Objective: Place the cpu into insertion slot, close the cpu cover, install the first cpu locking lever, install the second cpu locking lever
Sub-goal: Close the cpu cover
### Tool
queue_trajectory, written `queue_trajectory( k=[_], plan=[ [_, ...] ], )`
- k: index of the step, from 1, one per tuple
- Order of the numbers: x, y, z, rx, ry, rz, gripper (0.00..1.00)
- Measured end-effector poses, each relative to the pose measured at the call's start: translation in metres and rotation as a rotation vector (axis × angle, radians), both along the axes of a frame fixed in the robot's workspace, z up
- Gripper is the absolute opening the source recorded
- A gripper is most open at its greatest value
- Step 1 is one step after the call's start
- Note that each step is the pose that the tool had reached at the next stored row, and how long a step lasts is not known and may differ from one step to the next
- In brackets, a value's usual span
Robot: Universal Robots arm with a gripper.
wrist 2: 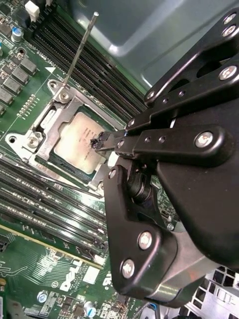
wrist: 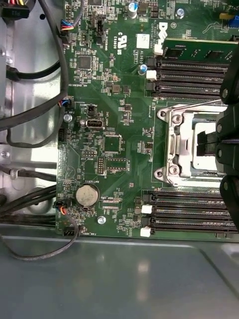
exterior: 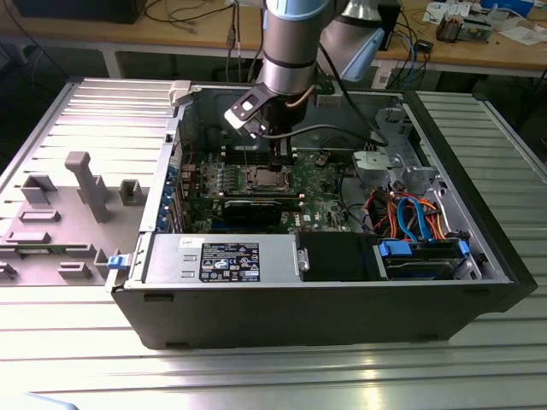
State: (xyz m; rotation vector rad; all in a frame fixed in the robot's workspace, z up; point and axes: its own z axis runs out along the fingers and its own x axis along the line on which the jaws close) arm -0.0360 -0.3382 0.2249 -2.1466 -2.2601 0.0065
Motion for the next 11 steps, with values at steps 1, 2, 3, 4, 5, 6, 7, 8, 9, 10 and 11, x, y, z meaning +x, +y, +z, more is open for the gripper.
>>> queue_trajectory(
  k=[1, 2, 3, 4, 5, 6, 7, 8, 9, 10, 11],
  plan=[
    [-0.0005, 0.0000, -0.0004, 0.0000, 0.0000, 0.001, 0.11],
    [-0.0015, 0.0000, -0.0010, 0.0000, 0.0000, 0.003, 0.11],
    [-0.0025, 0.0000, -0.0013, 0.0000, 0.0000, 0.004, 0.11],
    [-0.0035, 0.0000, -0.0018, 0.0000, 0.0000, 0.008, 0.11],
    [-0.0045, 0.0000, -0.0025, 0.0001, 0.0000, 0.013, 0.11],
    [-0.0056, 0.0000, -0.0032, 0.0000, -0.0001, 0.016, 0.11],
    [-0.0071, -0.0001, -0.0036, -0.0001, -0.0017, 0.017, 0.11],
    [-0.0084, -0.0001, -0.0040, -0.0002, -0.0037, 0.017, 0.11],
    [-0.0123, 0.0000, -0.0052, 0.0000, -0.0075, 0.019, 0.11],
    [-0.0147, 0.0000, -0.0059, 0.0000, -0.0088, 0.020, 0.11],
    [-0.0166, 0.0000, -0.0065, 0.0000, -0.0092, 0.020, 0.11]
  ],
)
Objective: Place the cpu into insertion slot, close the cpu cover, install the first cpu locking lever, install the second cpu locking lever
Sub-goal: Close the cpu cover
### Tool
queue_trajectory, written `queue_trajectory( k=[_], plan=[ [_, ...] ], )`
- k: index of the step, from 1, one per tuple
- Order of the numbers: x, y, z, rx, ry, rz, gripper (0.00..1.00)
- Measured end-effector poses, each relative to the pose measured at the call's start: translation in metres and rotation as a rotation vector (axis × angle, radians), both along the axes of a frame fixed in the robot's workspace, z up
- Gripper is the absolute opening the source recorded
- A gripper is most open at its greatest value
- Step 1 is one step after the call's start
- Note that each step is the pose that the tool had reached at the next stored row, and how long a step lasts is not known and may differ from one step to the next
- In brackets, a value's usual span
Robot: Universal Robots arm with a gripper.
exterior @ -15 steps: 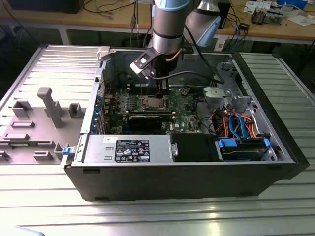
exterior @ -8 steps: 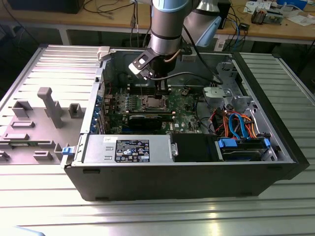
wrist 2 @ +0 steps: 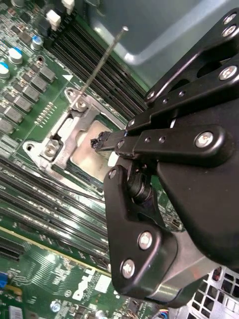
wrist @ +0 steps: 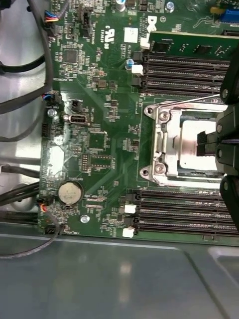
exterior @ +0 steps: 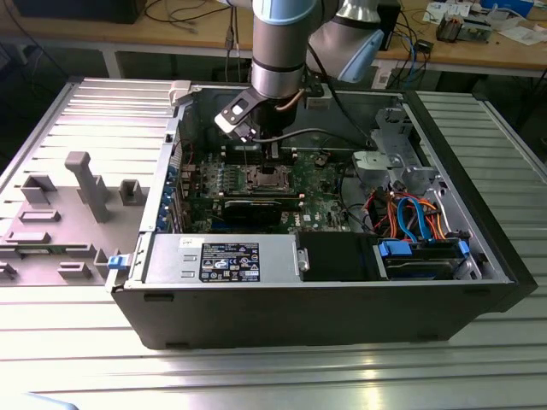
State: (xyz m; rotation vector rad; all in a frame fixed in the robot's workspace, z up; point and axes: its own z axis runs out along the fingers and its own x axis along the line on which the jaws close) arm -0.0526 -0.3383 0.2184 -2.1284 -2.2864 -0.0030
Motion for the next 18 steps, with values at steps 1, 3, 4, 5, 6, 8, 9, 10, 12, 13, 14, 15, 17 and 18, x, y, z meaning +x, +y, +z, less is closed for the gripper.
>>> queue_trajectory(
  k=[1, 3, 4, 5, 6, 8, 9, 10, 12, 13, 14, 15, 17, 18],
  plan=[
    [-0.0014, 0.0000, -0.0004, 0.0000, 0.0000, 0.000, 0.11],
    [-0.0038, 0.0000, -0.0011, 0.0002, -0.0002, 0.001, 0.11],
    [-0.0053, 0.0000, -0.0014, 0.0003, -0.0002, 0.001, 0.11],
    [-0.0062, 0.0000, -0.0017, 0.0004, -0.0002, 0.001, 0.11],
    [-0.0077, 0.0000, -0.0020, 0.0004, -0.0002, 0.001, 0.11],
    [-0.0094, 0.0000, -0.0023, 0.0003, -0.0002, 0.001, 0.11],
    [-0.0102, 0.0000, -0.0025, 0.0002, -0.0001, 0.001, 0.11],
    [-0.0106, 0.0000, -0.0026, 0.0002, -0.0001, 0.001, 0.11],
    [-0.0114, 0.0000, -0.0027, 0.0003, -0.0002, 0.001, 0.11],
    [-0.0115, 0.0000, -0.0028, 0.0002, -0.0001, 0.001, 0.11],
    [-0.0115, 0.0000, -0.0028, 0.0002, -0.0001, 0.002, 0.11],
    [-0.0116, 0.0000, -0.0028, 0.0002, -0.0001, 0.001, 0.11],
    [-0.0127, 0.0000, -0.0031, 0.0004, -0.0002, 0.001, 0.11],
    [-0.0135, 0.0000, -0.0033, 0.0004, -0.0002, 0.002, 0.11]
  ],
)
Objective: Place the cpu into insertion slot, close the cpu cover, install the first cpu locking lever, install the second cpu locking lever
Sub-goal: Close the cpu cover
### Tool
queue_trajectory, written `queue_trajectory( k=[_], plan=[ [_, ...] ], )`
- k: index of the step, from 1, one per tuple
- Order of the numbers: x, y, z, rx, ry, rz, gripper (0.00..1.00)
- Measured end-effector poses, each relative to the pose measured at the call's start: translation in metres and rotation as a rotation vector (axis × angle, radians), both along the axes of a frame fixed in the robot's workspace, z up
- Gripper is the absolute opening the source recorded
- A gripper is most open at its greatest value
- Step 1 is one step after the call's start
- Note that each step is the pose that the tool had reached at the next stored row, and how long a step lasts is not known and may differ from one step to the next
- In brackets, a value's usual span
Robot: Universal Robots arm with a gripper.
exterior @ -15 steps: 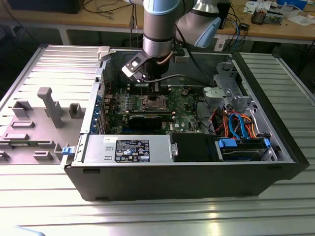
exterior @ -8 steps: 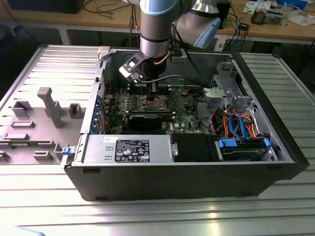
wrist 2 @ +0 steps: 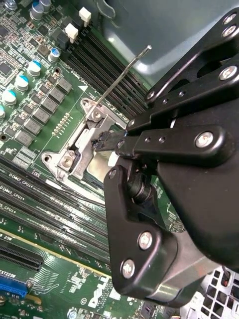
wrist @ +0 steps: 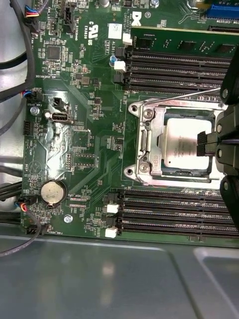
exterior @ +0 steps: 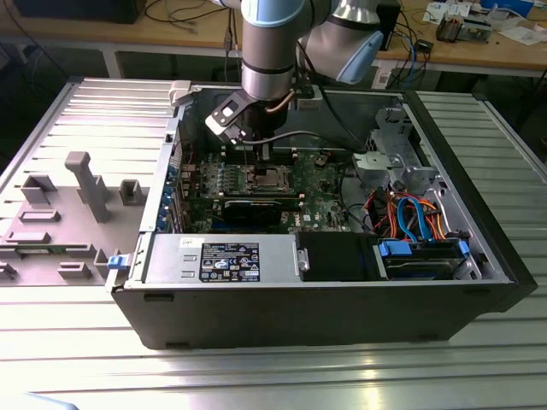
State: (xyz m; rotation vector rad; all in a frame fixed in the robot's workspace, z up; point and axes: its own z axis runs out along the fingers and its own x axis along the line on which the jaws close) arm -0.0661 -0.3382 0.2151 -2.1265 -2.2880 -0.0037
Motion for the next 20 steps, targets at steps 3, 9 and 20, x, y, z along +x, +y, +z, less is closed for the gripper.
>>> queue_trajectory(
  k=[3, 9, 20],
  plan=[
    [-0.0025, -0.0001, -0.0007, -0.0003, 0.0002, 0.001, 0.11],
    [-0.0058, -0.0001, -0.0078, -0.0003, 0.0002, 0.002, 0.11],
    [0.0004, 0.0000, -0.0045, -0.0003, 0.0001, 0.002, 0.11]
  ],
)
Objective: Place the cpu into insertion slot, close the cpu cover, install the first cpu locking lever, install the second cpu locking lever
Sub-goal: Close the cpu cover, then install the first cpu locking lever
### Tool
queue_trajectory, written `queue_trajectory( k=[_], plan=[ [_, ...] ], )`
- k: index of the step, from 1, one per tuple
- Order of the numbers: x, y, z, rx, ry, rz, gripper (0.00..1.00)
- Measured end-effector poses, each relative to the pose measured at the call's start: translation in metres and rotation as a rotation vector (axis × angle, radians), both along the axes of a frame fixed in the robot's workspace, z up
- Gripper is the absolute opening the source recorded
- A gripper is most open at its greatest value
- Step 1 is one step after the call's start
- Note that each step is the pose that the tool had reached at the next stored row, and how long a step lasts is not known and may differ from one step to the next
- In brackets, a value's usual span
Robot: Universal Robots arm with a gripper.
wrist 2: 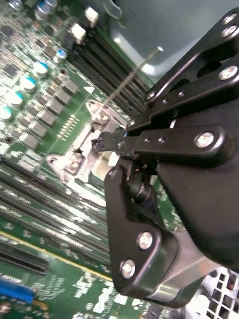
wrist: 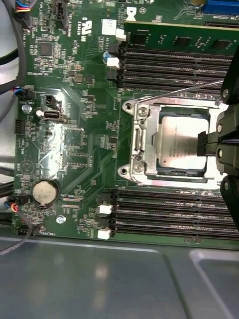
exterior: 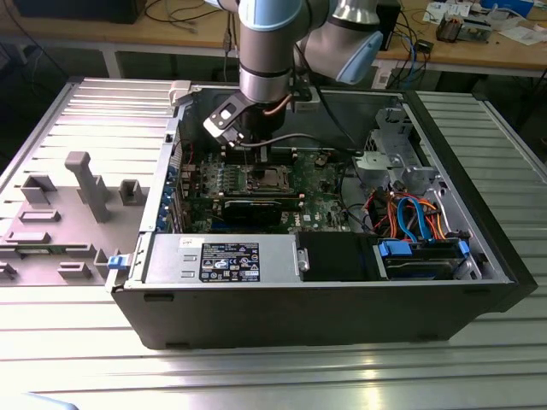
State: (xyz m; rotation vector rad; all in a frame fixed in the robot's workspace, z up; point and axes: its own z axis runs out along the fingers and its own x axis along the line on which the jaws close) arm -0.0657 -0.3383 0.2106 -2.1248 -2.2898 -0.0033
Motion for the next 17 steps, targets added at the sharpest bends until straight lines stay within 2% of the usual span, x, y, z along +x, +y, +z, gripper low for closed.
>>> queue_trajectory(
  k=[6, 17],
  plan=[
    [0.0151, 0.0000, -0.0008, -0.0007, -0.0001, 0.001, 0.11],
    [0.0158, 0.0001, -0.0008, -0.0007, -0.0001, 0.001, 0.11]
  ],
)
